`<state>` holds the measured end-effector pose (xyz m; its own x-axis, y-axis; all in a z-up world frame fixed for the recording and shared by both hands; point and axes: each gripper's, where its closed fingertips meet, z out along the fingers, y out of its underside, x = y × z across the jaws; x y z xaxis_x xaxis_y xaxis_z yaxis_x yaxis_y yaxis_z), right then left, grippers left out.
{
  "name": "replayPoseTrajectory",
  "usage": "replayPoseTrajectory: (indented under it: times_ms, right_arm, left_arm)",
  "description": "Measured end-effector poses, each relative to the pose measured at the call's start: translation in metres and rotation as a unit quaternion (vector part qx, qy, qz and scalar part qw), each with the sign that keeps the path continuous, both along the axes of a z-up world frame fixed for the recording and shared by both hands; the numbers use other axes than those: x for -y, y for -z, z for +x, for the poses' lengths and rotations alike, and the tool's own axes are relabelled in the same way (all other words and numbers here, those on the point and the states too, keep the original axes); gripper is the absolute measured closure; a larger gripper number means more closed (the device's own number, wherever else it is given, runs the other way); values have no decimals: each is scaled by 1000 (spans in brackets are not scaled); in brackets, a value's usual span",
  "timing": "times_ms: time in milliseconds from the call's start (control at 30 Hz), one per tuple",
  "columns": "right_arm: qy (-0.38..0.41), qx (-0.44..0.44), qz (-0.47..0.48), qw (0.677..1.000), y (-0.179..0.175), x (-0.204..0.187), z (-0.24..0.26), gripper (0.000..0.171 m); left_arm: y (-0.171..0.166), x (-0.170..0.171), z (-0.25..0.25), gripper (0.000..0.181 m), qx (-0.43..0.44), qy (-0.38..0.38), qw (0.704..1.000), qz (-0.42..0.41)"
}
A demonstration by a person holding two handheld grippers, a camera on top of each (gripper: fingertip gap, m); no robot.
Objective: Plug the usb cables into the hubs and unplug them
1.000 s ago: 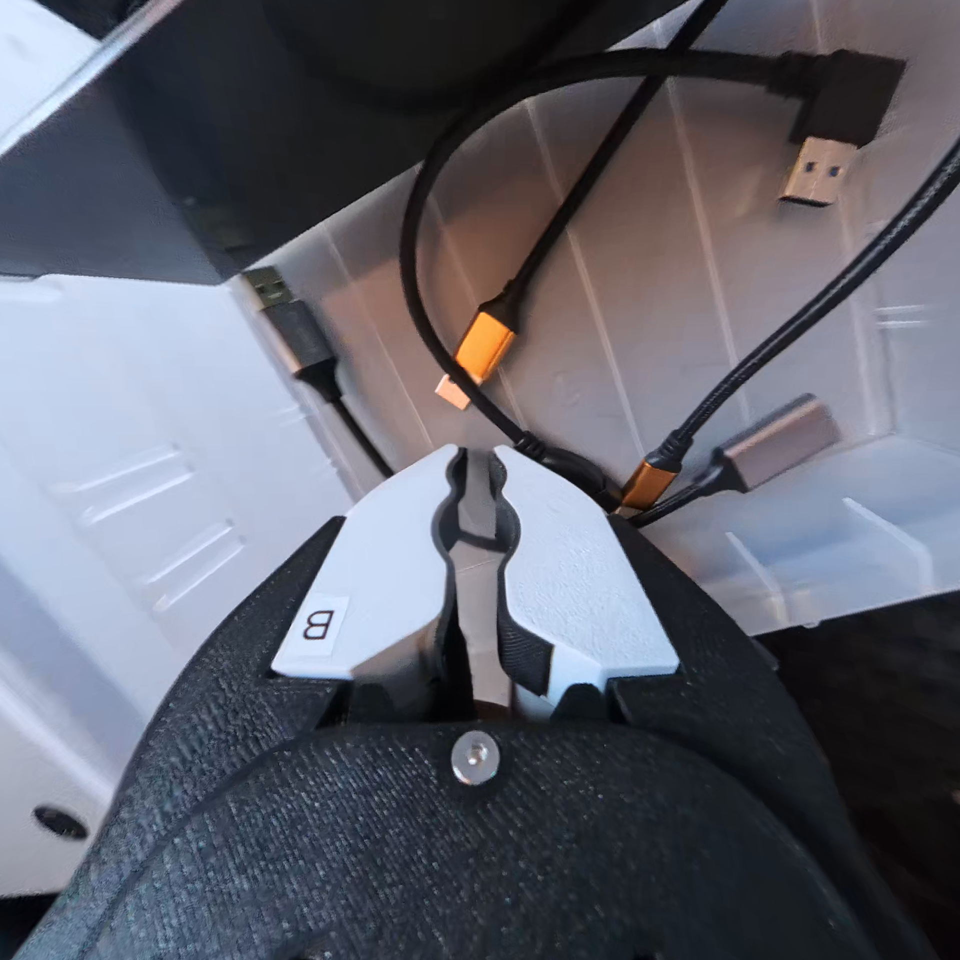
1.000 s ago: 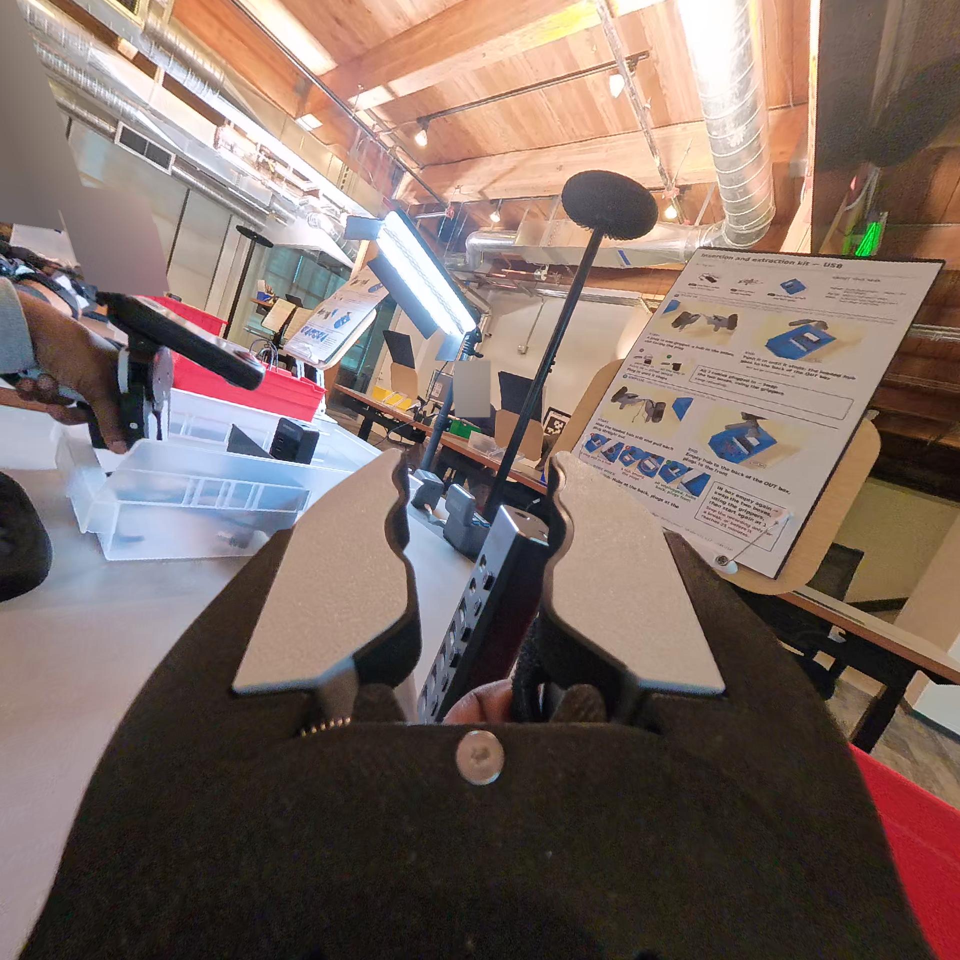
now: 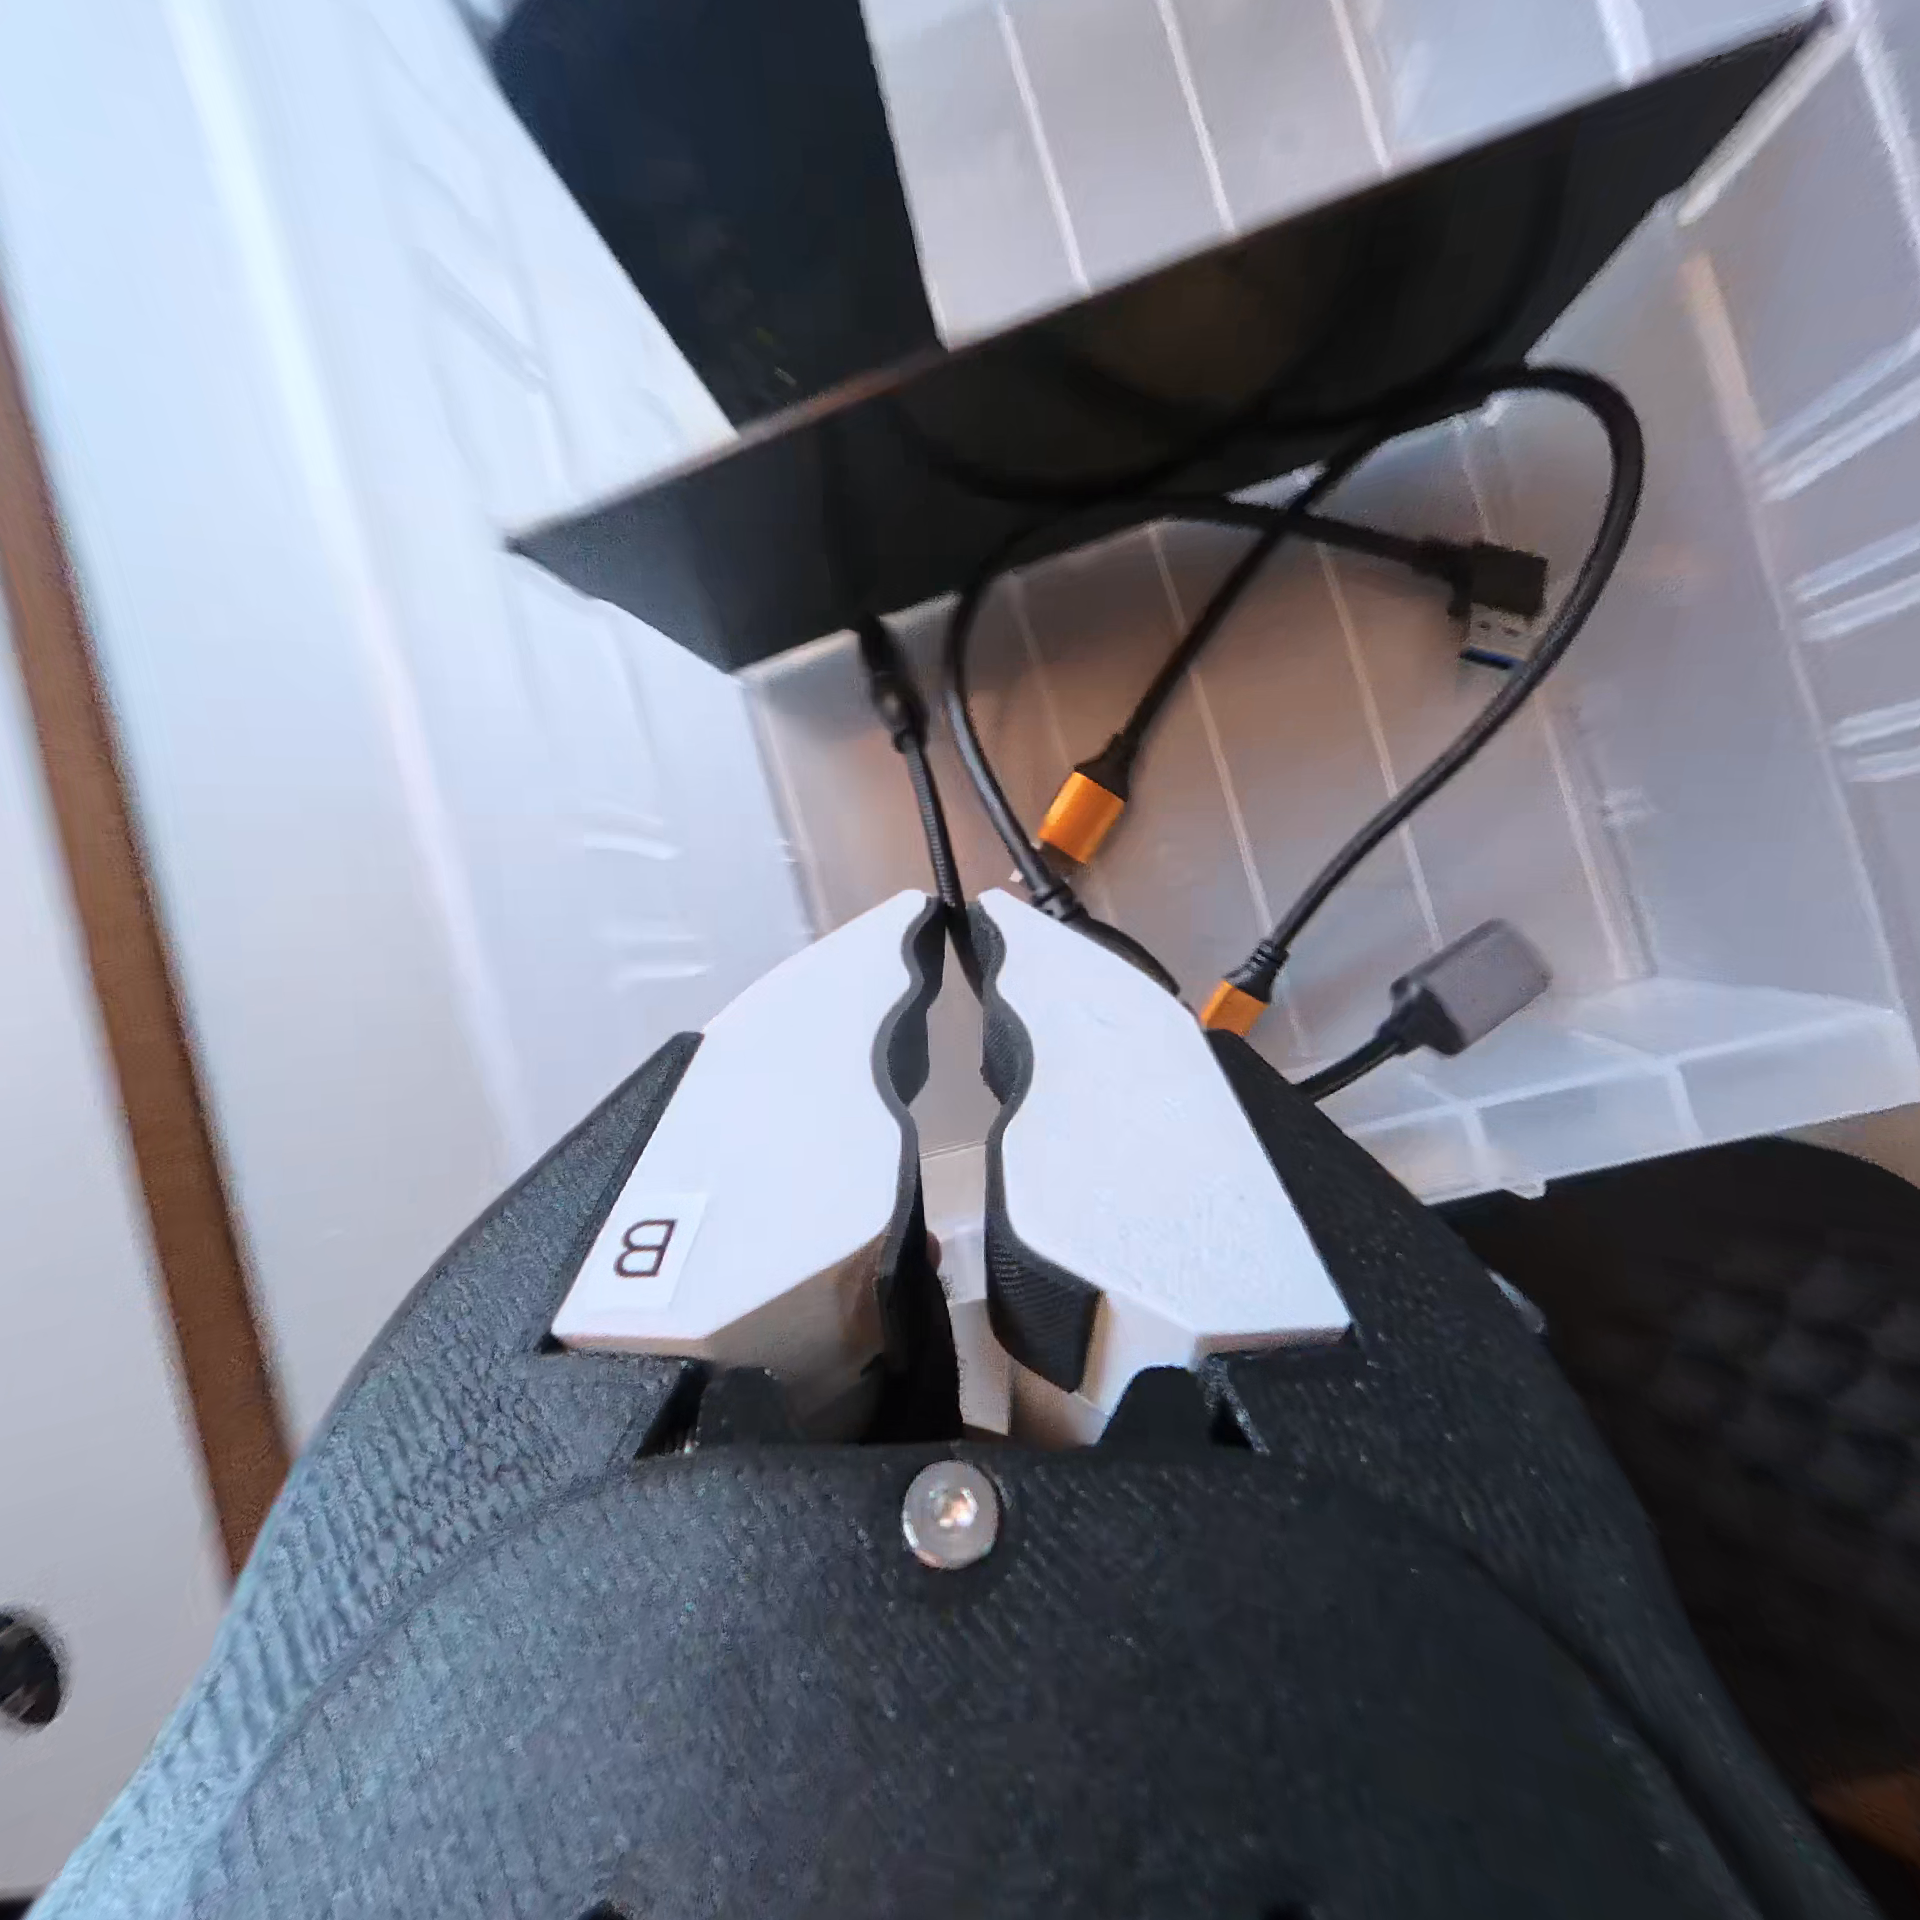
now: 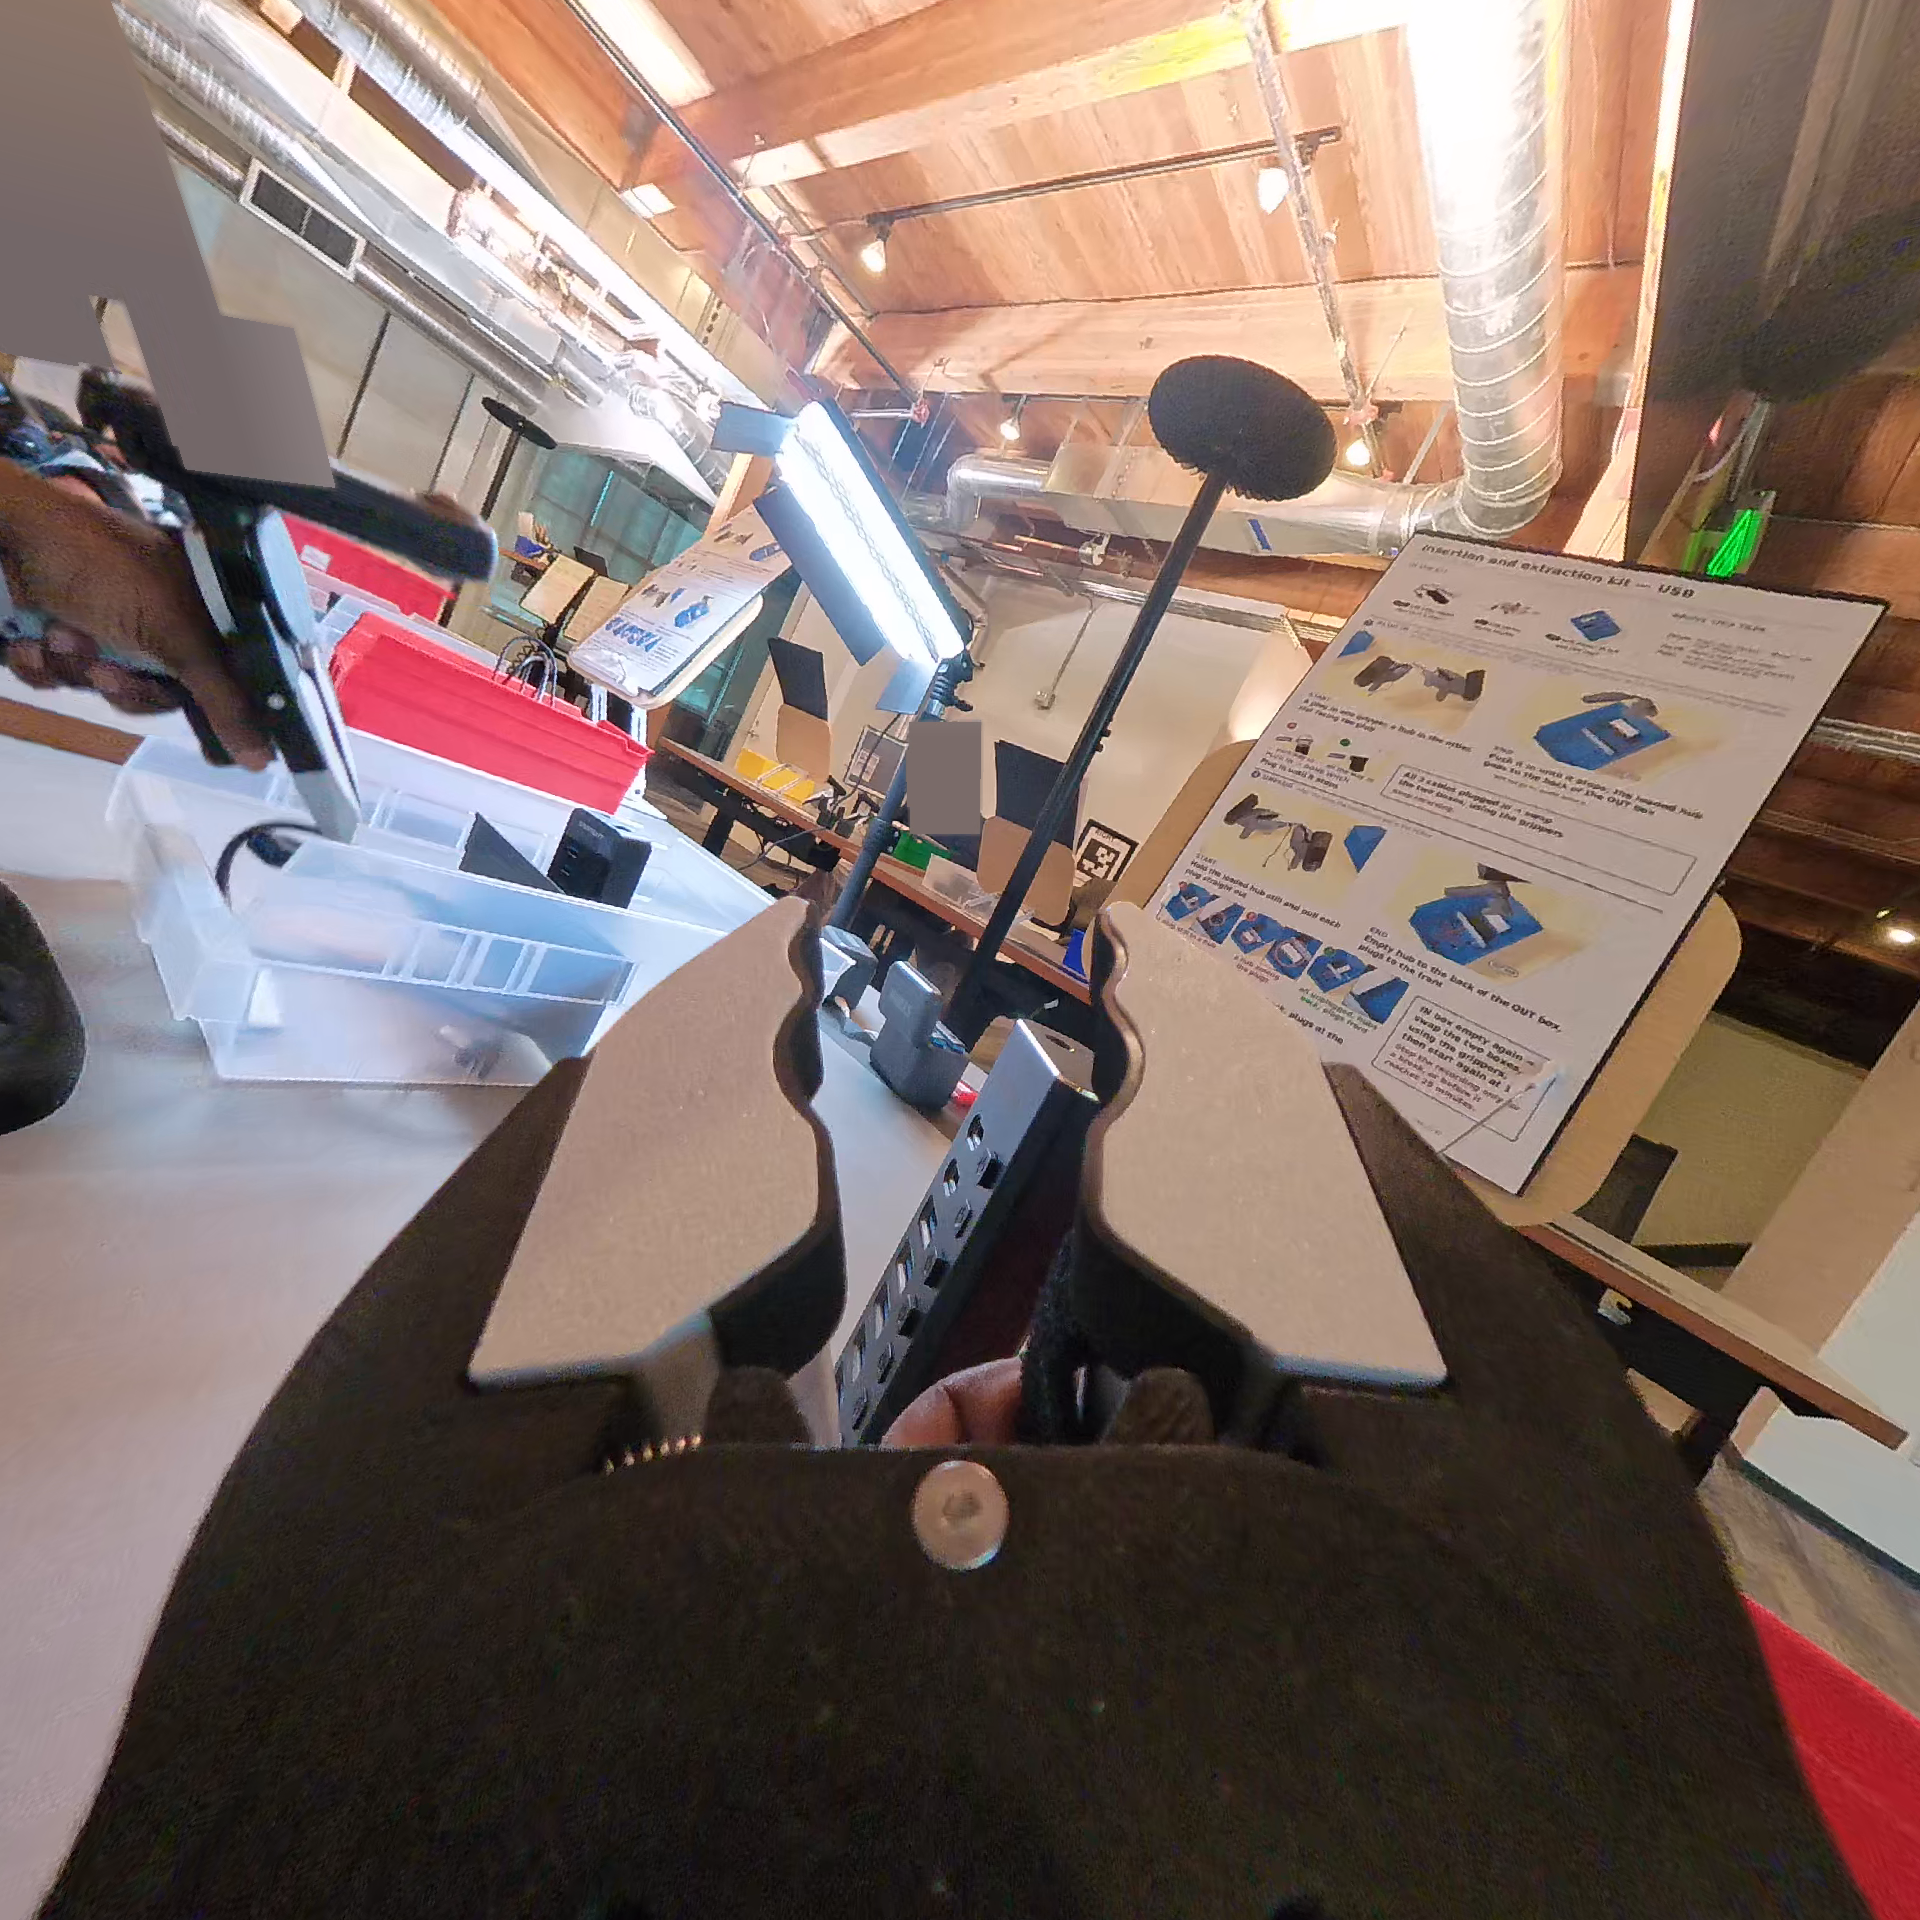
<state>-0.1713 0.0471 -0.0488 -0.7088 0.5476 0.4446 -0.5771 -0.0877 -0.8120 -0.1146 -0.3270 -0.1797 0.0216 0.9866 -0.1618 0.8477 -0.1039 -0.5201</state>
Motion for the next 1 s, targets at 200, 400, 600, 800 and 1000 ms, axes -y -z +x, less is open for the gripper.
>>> replayPoseTrajectory:
  times_ms: [200,400,600,800,1000]
  right_arm:
    - [1,-4,4,1000,0,1,1,121]
    - [-6,16,-11,1000,-2,-2,-2,122]
    - [-93,73,-31,992,-4,0,10,125]
    - [-273,199,-34,941,-4,8,35,128]
    - [-321,302,-60,895,-9,18,35,129]
  left_arm:
    - [-73,13,-7,177,-128,-26,978,-163]
    - [-153,-10,-17,177,-322,17,909,-264]
    - [-216,-98,-6,178,-527,175,789,-261]
    - [-212,-200,16,177,-634,329,639,-285]
    - [-180,-259,19,177,-633,415,584,-292]
